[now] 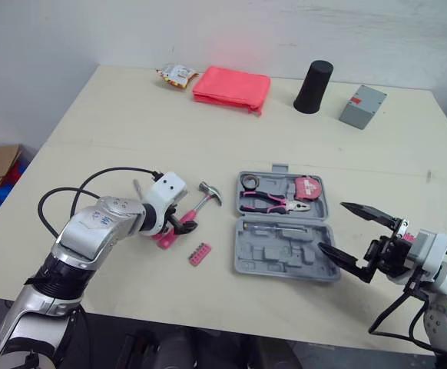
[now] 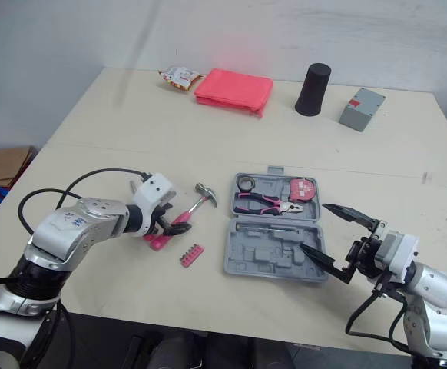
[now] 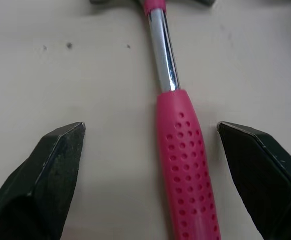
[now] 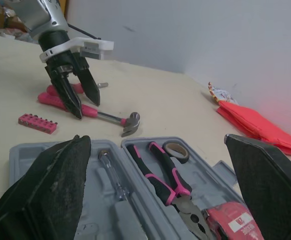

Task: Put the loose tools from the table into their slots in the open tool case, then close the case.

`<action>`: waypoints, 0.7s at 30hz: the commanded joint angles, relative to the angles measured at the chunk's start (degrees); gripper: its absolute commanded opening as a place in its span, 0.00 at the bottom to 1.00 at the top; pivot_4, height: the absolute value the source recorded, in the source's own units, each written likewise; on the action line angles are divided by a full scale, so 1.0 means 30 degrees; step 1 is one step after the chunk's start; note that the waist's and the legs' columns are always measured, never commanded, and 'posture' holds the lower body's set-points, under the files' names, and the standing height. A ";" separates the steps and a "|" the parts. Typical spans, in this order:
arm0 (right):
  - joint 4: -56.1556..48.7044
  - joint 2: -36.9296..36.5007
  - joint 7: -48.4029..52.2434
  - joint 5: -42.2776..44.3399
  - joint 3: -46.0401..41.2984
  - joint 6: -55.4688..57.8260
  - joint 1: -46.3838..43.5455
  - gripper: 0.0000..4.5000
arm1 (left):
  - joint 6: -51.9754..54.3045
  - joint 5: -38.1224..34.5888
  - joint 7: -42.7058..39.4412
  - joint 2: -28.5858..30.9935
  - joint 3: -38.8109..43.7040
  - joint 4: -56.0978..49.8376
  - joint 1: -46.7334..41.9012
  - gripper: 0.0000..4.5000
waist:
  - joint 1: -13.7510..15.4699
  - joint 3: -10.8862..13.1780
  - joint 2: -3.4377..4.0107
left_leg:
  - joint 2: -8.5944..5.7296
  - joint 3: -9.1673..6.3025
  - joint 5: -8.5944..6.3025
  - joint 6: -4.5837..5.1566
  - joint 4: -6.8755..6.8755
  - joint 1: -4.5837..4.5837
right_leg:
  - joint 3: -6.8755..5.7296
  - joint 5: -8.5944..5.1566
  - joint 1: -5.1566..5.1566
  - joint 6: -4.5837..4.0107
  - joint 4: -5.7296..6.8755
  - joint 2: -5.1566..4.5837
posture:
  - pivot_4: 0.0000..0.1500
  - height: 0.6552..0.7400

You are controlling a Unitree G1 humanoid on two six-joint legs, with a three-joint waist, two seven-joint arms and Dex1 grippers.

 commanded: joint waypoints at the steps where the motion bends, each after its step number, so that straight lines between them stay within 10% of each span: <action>1: -0.0589 -0.0102 -0.0293 0.0117 -0.1003 -0.0640 0.0305 1.00 | 0.0697 0.0007 -0.0892 0.0206 -0.0563 0.0004 0.0294 0.59 | 0.0024 -0.0001 0.0001 | -0.0002 -0.0001 0.0001 0.0000 0.0001 0.0007 | 0.0001 0.0000 0.0004 -0.0001 0.0007 -0.0001 | 1.00 1.00; 6: -0.0499 -0.0117 -0.0479 0.0054 -0.1544 -0.0986 0.0826 1.00 | 0.0374 0.0614 -0.1258 0.0372 -0.0901 0.0040 0.0564 0.11 | 0.0023 -0.0002 0.0003 | -0.0002 -0.0012 0.0001 0.0004 0.0033 0.0018 | -0.0005 -0.0001 0.0029 -0.0002 0.0021 -0.0007 | 1.00 1.00; 21: 0.0524 -0.0991 -0.0182 0.0263 -0.4102 -0.1931 0.2730 1.00 | -0.8500 0.1158 -0.6594 -0.0485 0.0447 -0.0263 -0.3243 0.11 | 0.0342 0.0018 -0.0016 | -0.0027 -0.0041 0.0000 0.0027 0.0084 -0.0024 | -0.0023 0.0004 0.0009 -0.0002 0.0094 -0.0022 | 1.00 1.00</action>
